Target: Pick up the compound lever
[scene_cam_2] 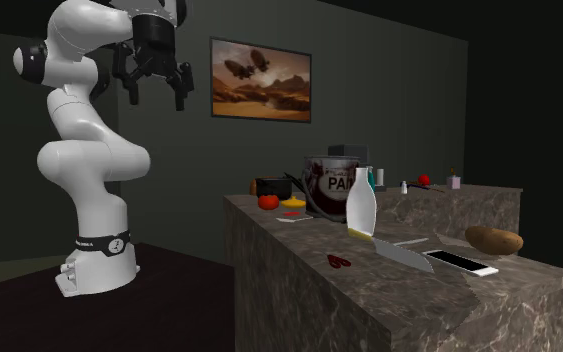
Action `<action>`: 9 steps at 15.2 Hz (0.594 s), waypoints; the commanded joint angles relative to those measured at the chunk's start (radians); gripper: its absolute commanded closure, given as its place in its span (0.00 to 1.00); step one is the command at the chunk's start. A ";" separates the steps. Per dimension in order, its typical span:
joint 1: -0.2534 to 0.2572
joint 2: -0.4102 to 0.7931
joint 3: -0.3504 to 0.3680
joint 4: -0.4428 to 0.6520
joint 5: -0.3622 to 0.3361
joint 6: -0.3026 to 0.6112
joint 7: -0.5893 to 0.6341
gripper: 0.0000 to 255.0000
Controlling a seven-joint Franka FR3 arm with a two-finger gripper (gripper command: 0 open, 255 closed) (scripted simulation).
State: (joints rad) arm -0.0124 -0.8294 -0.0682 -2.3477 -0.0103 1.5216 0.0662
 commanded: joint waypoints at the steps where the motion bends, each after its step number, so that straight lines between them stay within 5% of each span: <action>1: 0.000 0.000 0.000 0.000 0.000 0.000 0.000 0.00; 9: 0.027 0.099 0.148 -0.105 0.103 0.199 0.206 0.00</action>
State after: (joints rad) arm 0.0124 -0.7458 0.0636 -2.4425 0.0815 1.6940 0.2474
